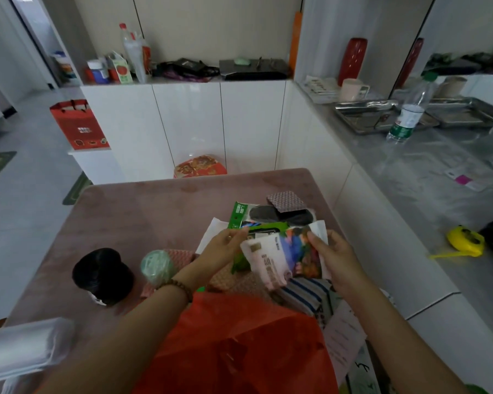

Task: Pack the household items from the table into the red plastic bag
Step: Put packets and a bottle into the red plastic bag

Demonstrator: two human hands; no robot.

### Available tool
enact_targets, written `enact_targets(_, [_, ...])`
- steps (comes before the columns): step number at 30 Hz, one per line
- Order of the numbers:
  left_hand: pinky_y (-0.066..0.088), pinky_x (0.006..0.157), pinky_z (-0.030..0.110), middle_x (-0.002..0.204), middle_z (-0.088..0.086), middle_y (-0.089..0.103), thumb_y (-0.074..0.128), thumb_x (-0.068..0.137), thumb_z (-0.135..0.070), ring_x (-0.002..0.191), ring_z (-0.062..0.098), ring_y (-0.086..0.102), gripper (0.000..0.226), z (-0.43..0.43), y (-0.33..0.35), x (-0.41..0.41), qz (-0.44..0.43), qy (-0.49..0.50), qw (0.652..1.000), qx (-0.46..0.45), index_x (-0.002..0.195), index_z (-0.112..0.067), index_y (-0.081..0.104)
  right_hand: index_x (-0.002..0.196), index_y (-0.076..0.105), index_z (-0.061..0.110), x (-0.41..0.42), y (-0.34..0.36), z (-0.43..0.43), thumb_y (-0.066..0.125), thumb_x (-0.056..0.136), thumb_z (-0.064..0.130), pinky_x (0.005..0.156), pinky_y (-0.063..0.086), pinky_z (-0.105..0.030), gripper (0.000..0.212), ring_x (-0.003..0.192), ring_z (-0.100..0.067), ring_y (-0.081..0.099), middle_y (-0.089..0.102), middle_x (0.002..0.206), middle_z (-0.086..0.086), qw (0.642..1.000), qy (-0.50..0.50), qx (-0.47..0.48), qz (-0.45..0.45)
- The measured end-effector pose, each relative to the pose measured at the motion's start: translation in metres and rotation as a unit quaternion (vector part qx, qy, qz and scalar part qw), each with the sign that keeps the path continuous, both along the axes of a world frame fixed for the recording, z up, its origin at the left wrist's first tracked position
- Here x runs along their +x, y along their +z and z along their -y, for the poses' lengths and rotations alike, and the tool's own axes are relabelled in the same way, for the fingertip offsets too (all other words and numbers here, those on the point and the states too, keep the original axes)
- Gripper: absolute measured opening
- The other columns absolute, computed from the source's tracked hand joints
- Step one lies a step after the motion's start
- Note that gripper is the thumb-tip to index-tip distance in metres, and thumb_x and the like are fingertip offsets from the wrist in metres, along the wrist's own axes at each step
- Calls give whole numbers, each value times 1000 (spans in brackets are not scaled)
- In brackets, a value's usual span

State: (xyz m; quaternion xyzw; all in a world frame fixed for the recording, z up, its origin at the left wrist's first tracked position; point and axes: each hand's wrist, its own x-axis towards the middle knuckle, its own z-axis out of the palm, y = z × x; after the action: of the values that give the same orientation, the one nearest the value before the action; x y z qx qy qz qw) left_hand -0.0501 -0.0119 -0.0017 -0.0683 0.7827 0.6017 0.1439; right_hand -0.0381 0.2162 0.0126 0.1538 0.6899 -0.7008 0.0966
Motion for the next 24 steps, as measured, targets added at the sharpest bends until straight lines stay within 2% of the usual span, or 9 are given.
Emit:
enact_targets(2, [57,75,27,104,3,66,55,91,-40,91,16,65,24,0,2,-5,58,10,995,82,105,-20,58,106,61,14,-18,-4,9,65,87,29,68,60,-38,24,83,-26,73,75,96,-11,998,-11,-60,26])
enact_targets(5, [60,64,31,121,15,65,70,82,-11,94,20,68,57,6,-5,-19,92,81,979,165,132,-5,44,110,60,12,-46,-13,25,64,88,29,71,60,-38,28,85,-26,71,72,100,-13,996,-24,-73,35])
enact_targets(8, [61,63,32,121,17,65,70,82,-5,91,22,69,47,10,-17,-28,98,110,974,170,125,0,54,114,55,14,-66,-26,31,69,83,34,88,55,-45,40,99,-26,66,67,111,-10,997,17,69,31])
enact_targets(10, [60,77,41,121,17,66,73,81,-15,95,26,69,43,7,-28,-31,91,98,984,119,120,-4,59,117,48,19,-70,-35,30,77,74,36,95,51,-46,54,106,-24,61,61,120,-8,987,68,137,43])
enact_targets(13, [60,79,43,123,11,63,76,60,-57,103,25,66,80,-2,-40,-33,68,65,995,19,126,-17,51,133,33,17,-68,-44,28,81,69,38,94,47,-35,82,111,-22,54,53,130,-6,979,116,134,101])
enact_targets(16, [57,87,43,131,9,52,68,58,-69,115,28,55,94,-8,-41,-33,76,73,993,-59,133,-24,36,138,31,8,-65,-47,27,83,63,45,88,44,-32,98,116,-24,53,53,132,-9,975,112,120,149])
enact_targets(18, [54,90,35,136,10,47,66,76,-56,117,26,52,84,-12,-40,-29,88,84,990,-72,141,-19,27,133,43,5,-64,-47,29,84,60,45,79,45,-28,92,113,-23,56,59,127,-9,978,102,97,151])
enact_targets(21, [52,52,11,131,8,52,63,88,-31,90,13,57,61,-16,-43,-25,90,105,990,12,137,-9,32,117,62,7,-56,-46,34,84,62,39,74,48,-27,66,101,-20,63,69,112,-8,986,85,72,120])
enact_targets(24, [51,50,13,127,8,60,62,89,-31,94,16,62,50,-11,-39,-23,59,113,991,32,131,-11,43,100,66,13,-50,-31,36,83,67,27,79,53,-28,40,94,-19,66,71,100,-4,995,63,56,62])
